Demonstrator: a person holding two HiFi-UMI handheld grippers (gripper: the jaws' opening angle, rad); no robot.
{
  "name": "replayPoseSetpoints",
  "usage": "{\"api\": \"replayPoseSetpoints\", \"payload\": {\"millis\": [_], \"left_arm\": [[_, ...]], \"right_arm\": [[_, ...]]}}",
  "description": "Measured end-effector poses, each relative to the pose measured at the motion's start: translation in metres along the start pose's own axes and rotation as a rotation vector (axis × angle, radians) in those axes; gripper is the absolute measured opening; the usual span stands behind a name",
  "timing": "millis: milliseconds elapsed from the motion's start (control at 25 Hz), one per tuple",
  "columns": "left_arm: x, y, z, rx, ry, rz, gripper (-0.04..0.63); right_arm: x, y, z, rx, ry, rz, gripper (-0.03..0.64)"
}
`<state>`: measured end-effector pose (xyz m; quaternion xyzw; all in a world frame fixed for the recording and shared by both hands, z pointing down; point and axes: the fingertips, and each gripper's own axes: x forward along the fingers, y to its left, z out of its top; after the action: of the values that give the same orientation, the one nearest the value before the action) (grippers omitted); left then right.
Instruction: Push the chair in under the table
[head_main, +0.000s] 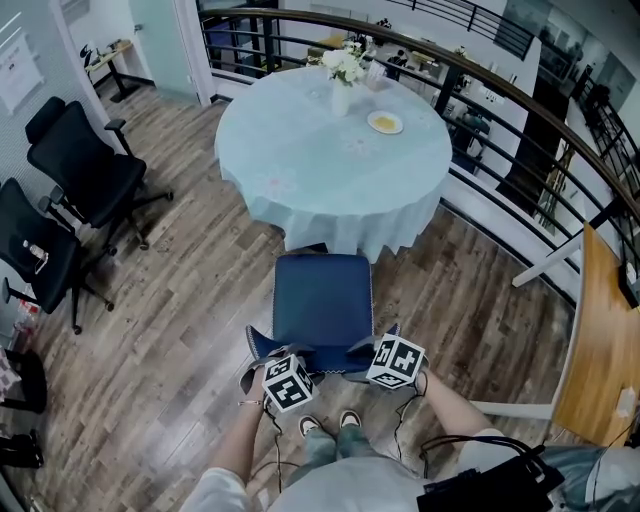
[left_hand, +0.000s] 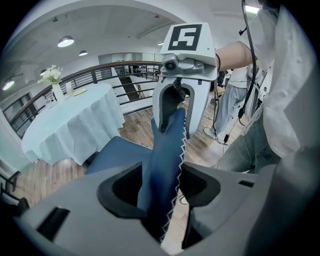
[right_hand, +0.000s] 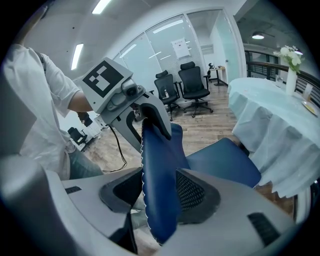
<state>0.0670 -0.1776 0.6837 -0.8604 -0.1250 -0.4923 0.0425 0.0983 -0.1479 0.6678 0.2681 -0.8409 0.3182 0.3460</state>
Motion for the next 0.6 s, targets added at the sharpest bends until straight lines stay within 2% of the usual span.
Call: {"api": "replayPoseSetpoints", "payload": {"millis": [600], "left_arm": [[0.009, 0.041, 0.021, 0.001, -0.013, 0.018, 0.213]], "right_arm": [[-0.013, -0.044, 0.012, -0.024, -0.011, -0.017, 0.207]]}}
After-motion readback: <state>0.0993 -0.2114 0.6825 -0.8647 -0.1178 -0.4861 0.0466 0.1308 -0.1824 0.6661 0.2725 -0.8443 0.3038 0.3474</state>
